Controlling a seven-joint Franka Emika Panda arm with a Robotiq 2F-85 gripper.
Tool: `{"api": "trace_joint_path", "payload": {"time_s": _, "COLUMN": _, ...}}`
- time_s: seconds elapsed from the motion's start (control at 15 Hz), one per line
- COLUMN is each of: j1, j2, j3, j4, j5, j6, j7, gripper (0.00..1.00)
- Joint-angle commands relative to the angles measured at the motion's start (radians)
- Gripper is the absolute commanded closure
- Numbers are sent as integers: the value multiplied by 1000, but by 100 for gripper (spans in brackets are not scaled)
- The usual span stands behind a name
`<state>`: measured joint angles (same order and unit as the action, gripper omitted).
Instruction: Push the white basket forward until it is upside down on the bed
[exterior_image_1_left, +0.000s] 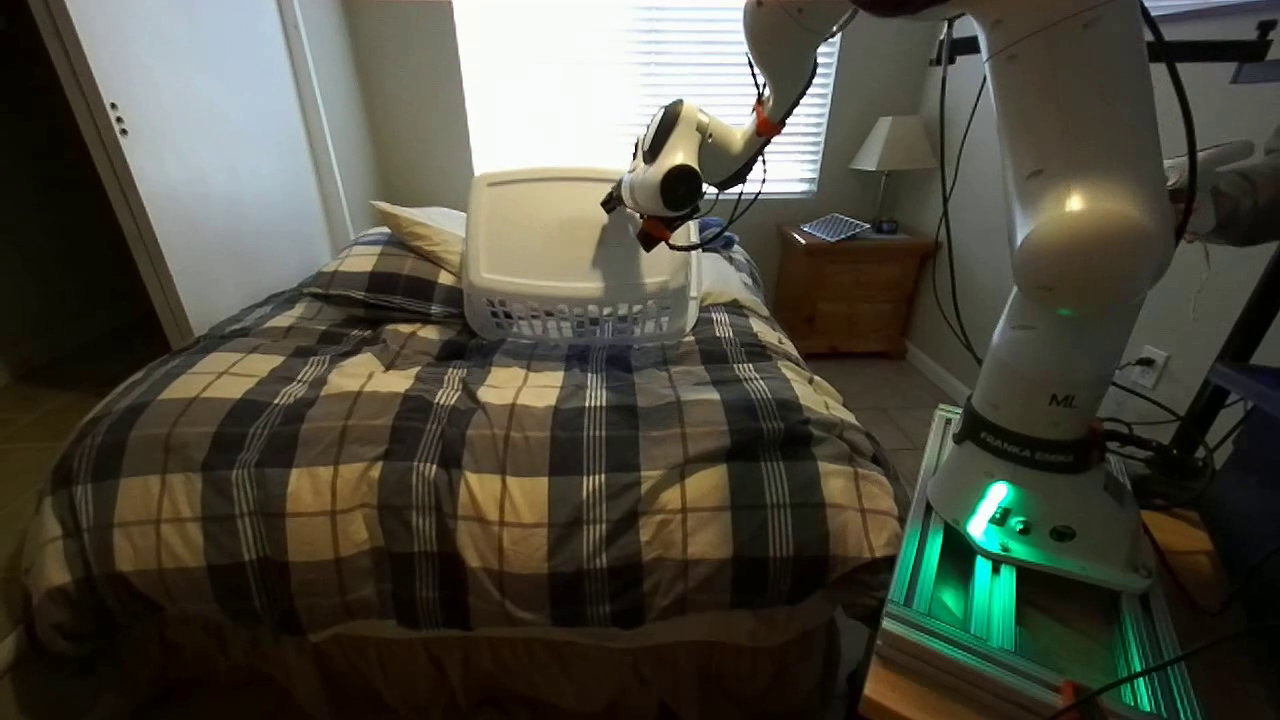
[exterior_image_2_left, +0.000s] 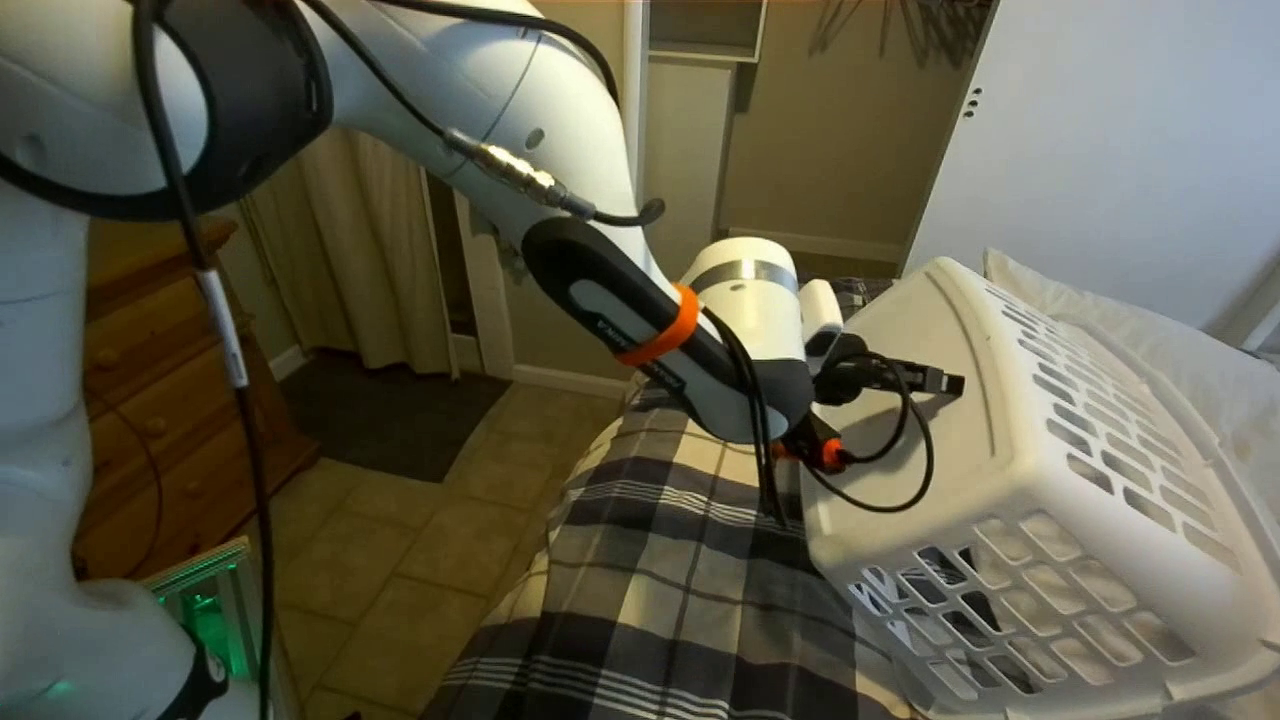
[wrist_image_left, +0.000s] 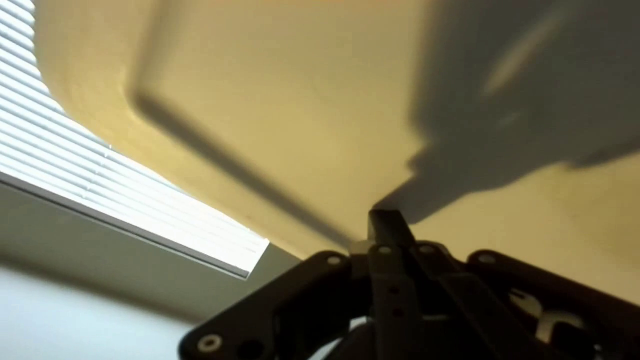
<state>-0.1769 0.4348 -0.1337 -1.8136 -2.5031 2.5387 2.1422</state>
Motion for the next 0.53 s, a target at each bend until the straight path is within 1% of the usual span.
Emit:
{"api": "trace_joint_path", "payload": {"time_s": 0.0, "j1": -125, "j2": 17, "j3": 56, "j4": 75, "j5": 54, "j6": 148, "j7": 51, "gripper": 100}}
{"api": "trace_joint_path", "payload": {"time_s": 0.07, "j1": -150, "j2": 17, "j3": 63, "j4": 89, "j5": 75, "j6": 181, "j7": 56, "gripper": 100}}
{"api": "trace_joint_path", "payload": {"time_s": 0.13, "j1": -145, "j2": 22, "j3": 40, "j4": 108, "j5": 88, "j6": 204, "j7": 77, "gripper": 100}}
{"api": "trace_joint_path", "payload": {"time_s": 0.27, "j1": -172, "j2": 29, "j3": 48, "j4": 139, "j5": 120, "j6": 234, "j7": 101, "gripper": 100}}
{"api": "trace_joint_path", "payload": {"time_s": 0.47, "j1": -192, "j2": 47, "j3": 56, "j4": 186, "j5": 152, "j6": 268, "j7": 141, "gripper": 100}}
